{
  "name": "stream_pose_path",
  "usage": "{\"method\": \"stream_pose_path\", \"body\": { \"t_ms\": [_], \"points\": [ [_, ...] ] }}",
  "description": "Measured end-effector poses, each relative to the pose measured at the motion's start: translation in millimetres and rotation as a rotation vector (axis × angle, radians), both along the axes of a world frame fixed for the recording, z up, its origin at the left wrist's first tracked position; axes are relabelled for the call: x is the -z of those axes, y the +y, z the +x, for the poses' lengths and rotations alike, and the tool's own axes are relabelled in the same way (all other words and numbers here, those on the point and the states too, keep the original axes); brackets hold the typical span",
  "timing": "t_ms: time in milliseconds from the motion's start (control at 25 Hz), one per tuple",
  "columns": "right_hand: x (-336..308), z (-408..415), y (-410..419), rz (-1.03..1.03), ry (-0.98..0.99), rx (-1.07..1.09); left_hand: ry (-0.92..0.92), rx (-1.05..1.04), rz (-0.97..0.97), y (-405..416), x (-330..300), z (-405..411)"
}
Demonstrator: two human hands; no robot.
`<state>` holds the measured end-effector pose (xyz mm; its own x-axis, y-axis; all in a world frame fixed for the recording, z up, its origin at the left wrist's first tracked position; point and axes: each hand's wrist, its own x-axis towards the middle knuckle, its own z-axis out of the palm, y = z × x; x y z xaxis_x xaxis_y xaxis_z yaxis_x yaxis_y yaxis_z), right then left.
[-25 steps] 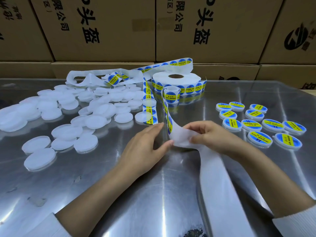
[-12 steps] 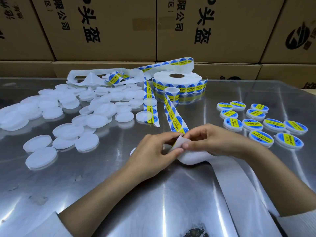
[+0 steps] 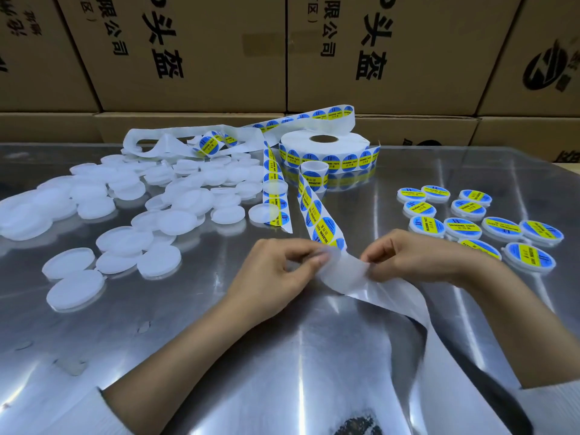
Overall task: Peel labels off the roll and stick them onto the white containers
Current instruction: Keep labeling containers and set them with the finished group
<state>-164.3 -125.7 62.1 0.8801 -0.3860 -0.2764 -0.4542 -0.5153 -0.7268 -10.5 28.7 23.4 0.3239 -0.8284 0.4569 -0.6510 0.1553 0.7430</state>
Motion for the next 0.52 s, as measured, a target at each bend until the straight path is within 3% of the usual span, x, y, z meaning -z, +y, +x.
{"method": "stream_pose_path", "body": {
  "t_ms": [160, 240, 400, 520],
  "points": [
    [0, -10, -11, -0.073, 0.141, 0.081, 0.285, -0.130, -0.186, -1, -12, 16],
    [-3, -16, -16, -0.107, 0.185, 0.126, 0.333, -0.138, -0.192, 0, -14, 18],
    [-5, -18, -17, -0.073, 0.154, 0.125, 0.213, -0.073, -0.065, -2, -5, 11],
    [-6, -11, -8, 0.040, -0.003, 0.055, 0.109, -0.067, 0.037, -3, -1, 12]
  ]
}}
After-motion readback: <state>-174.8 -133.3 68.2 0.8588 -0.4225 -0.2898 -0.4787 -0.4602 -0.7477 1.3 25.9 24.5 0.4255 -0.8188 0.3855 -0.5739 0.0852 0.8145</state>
